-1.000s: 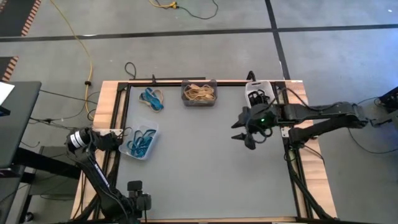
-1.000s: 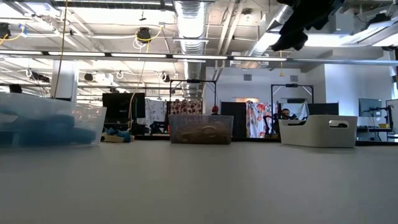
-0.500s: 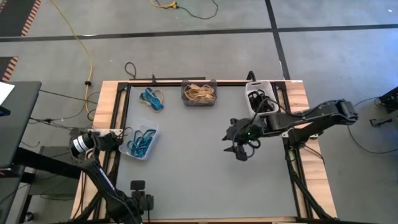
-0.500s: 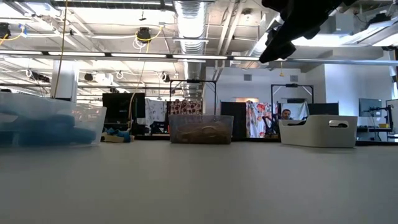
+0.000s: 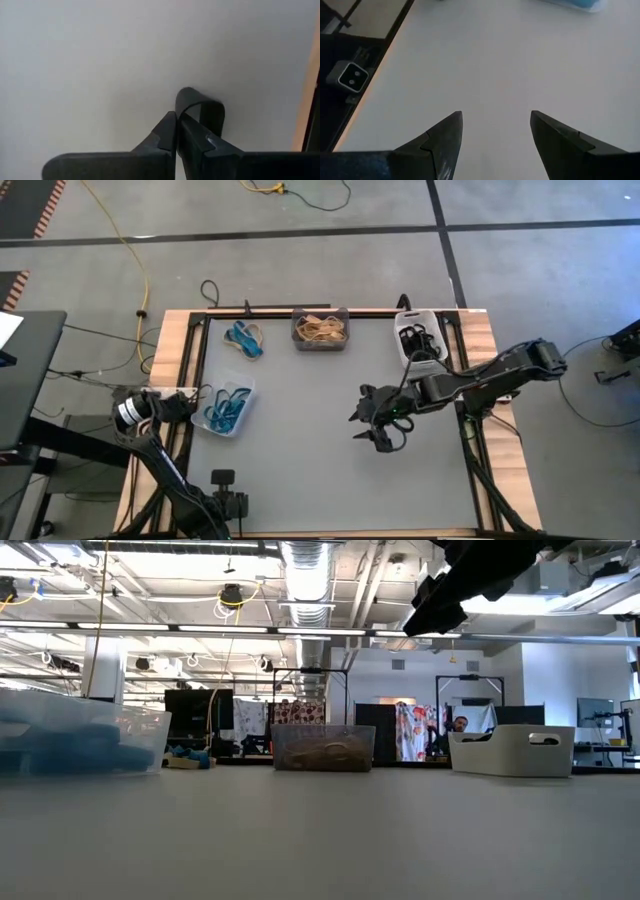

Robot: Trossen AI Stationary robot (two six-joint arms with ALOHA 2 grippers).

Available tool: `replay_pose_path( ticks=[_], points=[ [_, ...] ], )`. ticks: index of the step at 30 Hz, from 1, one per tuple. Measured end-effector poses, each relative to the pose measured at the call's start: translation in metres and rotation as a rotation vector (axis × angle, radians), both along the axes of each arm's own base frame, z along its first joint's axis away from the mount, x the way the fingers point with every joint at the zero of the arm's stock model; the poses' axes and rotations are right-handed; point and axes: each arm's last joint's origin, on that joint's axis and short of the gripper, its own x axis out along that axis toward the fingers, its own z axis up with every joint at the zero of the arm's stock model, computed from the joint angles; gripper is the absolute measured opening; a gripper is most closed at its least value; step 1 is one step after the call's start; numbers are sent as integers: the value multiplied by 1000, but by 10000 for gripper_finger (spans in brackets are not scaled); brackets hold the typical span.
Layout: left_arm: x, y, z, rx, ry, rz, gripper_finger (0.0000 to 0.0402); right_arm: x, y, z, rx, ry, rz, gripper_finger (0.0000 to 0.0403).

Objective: Sort rubber bands into baskets
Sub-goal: Put the black rubber band into the white bin

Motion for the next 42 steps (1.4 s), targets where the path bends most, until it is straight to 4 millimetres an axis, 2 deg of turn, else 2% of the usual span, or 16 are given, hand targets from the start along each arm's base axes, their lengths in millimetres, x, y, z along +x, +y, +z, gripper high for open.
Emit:
replay_pose_path(
  ticks=[18, 24, 35, 42],
  points=[
    [16, -3, 15, 76, -223, -11, 0, 11, 8, -23, 8, 79, 4, 263],
    [27, -3, 20, 131, -386, -16, 0, 21, 31, -29, -51, -32, 139, 263],
    [61, 13, 26, 294, -614, -8, 0, 30, 81, -46, -112, -191, 344, 263],
    [87, 26, 32, 410, -739, -11, 0, 36, 90, -47, -127, -296, 375, 263]
  ],
)
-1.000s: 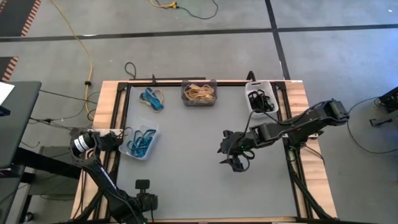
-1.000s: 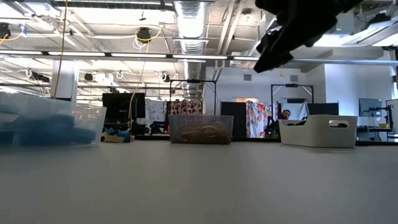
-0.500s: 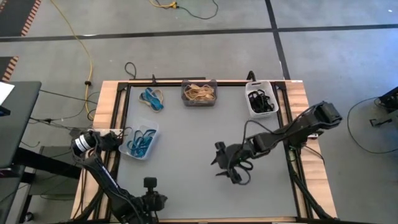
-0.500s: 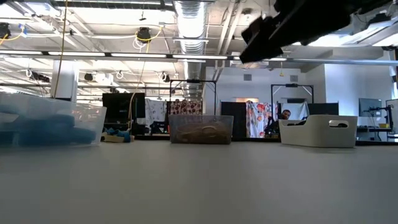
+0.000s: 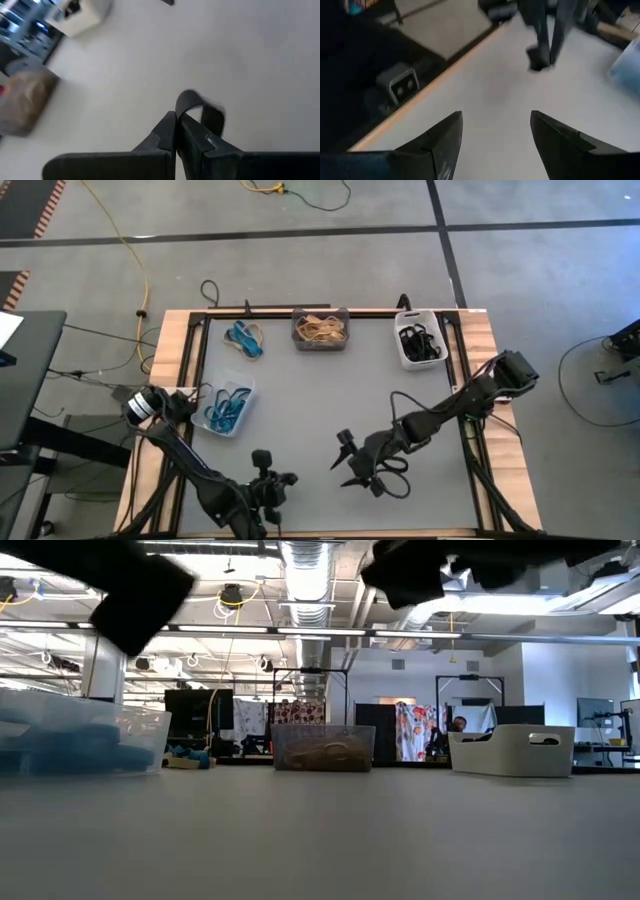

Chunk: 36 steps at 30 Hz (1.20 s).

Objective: Sort rubber bands into baskets
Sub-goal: Put the black rubber band into the white bin

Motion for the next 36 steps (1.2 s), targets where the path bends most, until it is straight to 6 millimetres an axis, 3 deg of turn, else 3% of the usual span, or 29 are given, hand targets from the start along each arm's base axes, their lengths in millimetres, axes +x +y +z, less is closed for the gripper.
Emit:
replay_pose_path(
  ticks=[8, 16, 36],
  points=[
    [29, 15, 7, 81, -64, -1, 0, 6, 0, 13, 34, -144, 1, 263],
    [51, 21, 15, 131, -100, -61, 0, 7, 0, 16, 34, -182, 4, 263],
    [47, 26, 9, 65, -25, -62, 0, 3, 2, 9, 21, -94, 4, 263]
  ],
)
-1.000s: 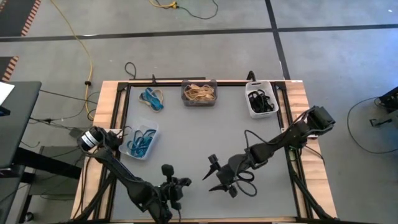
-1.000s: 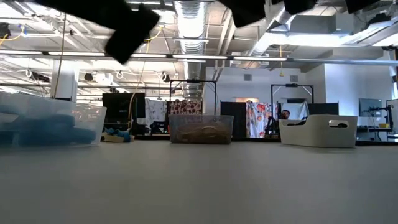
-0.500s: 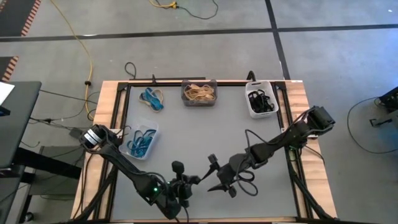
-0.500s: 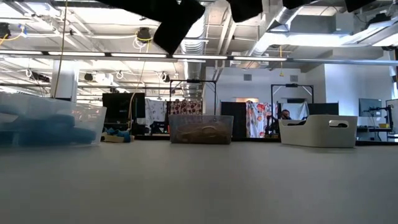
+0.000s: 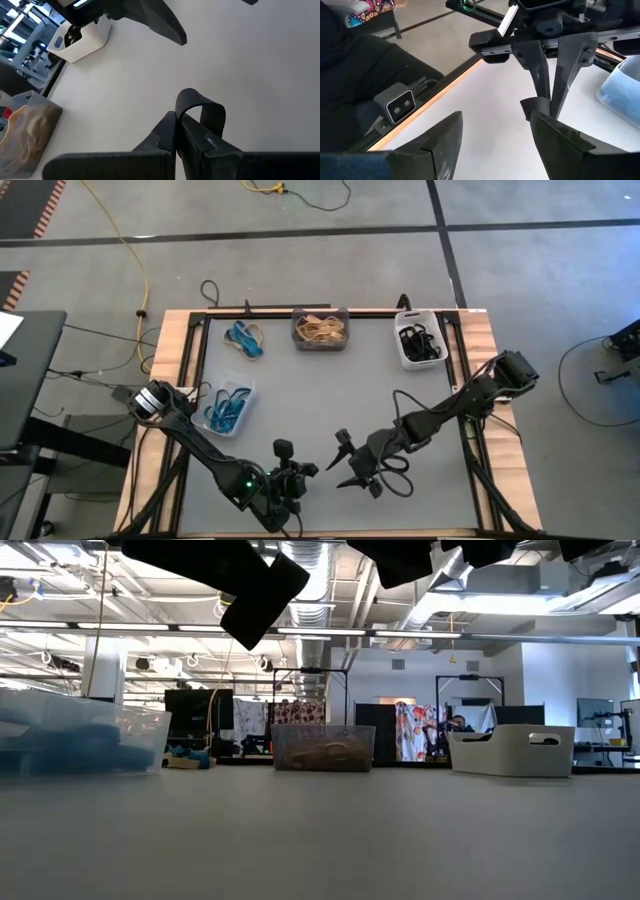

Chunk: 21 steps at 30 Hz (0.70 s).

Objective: Sort rubber bands into baskets
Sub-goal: Put the black rubber band into the white bin

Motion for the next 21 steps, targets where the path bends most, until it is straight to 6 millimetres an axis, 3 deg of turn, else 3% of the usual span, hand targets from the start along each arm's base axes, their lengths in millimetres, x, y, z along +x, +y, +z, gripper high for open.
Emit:
replay_pose_path(
  ticks=[13, 21],
  points=[
    [11, 1, 7, 21, -72, -14, 0, 0, 0, -1, -5, 10, 0, 263],
    [28, 15, 11, 24, -53, -73, 0, -1, -6, -8, -58, 77, -55, 263]
  ],
)
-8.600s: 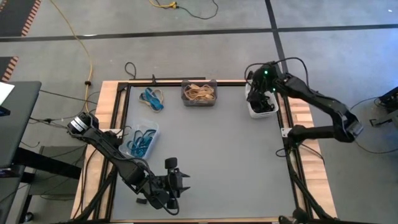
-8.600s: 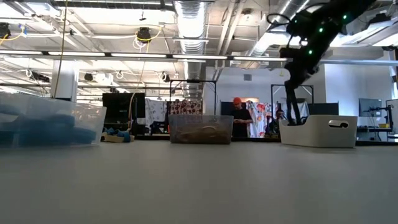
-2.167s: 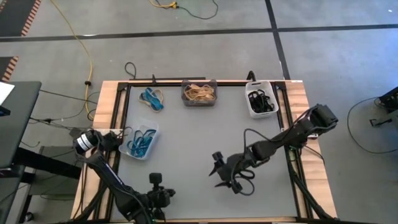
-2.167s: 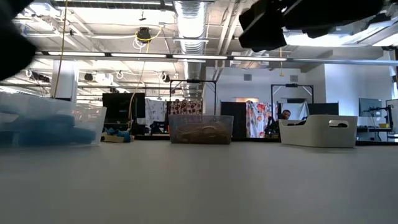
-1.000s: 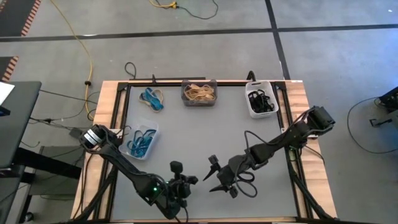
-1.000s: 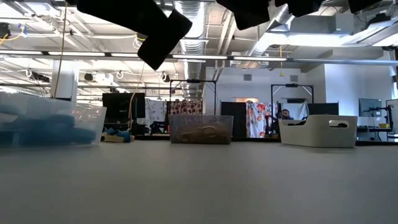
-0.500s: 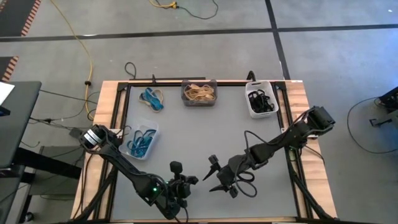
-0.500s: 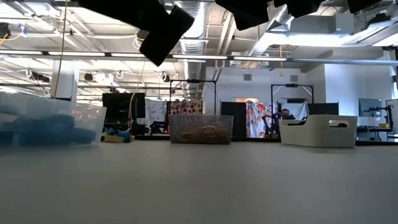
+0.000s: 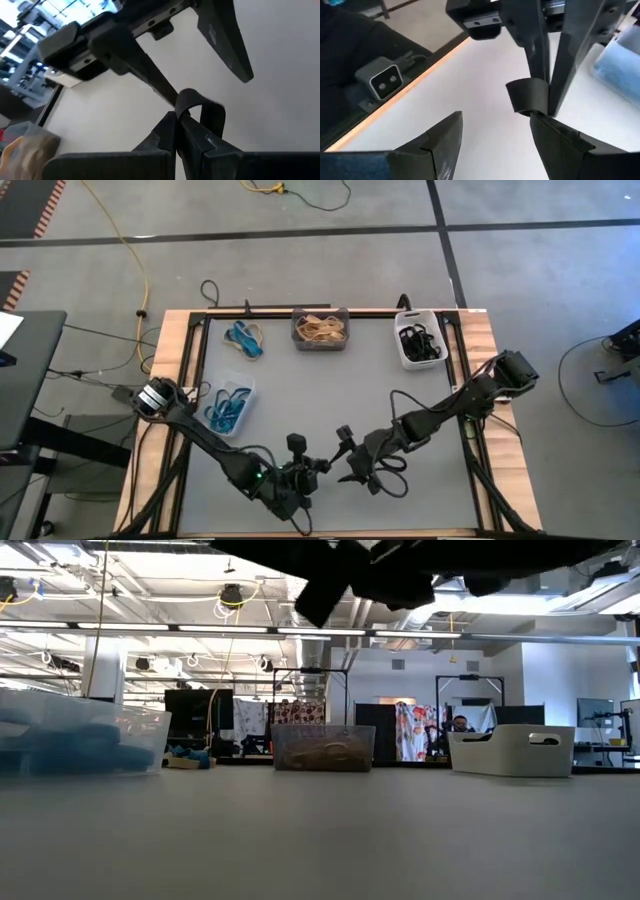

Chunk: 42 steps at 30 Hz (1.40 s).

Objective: Sort rubber bands into baskets
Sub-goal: Put the black rubber band into the white bin

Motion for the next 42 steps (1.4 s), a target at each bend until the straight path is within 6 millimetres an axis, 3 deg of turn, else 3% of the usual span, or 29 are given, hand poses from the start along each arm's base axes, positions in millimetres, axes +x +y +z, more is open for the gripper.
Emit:
replay_pose_path(
  ticks=[15, 29, 39, 42],
  points=[
    [17, 11, 6, 21, 0, -137, 0, -2, -7, 2, -13, 33, -3, 263],
    [17, 12, 6, 45, 12, -122, 0, -49, -36, 62, -57, 57, -171, 263],
    [28, 16, 22, 233, -81, -148, 0, -31, -48, 38, -111, 130, -196, 263],
    [34, 23, 25, 269, -89, -147, 0, -28, -54, 39, -77, 128, -178, 263]
  ],
)
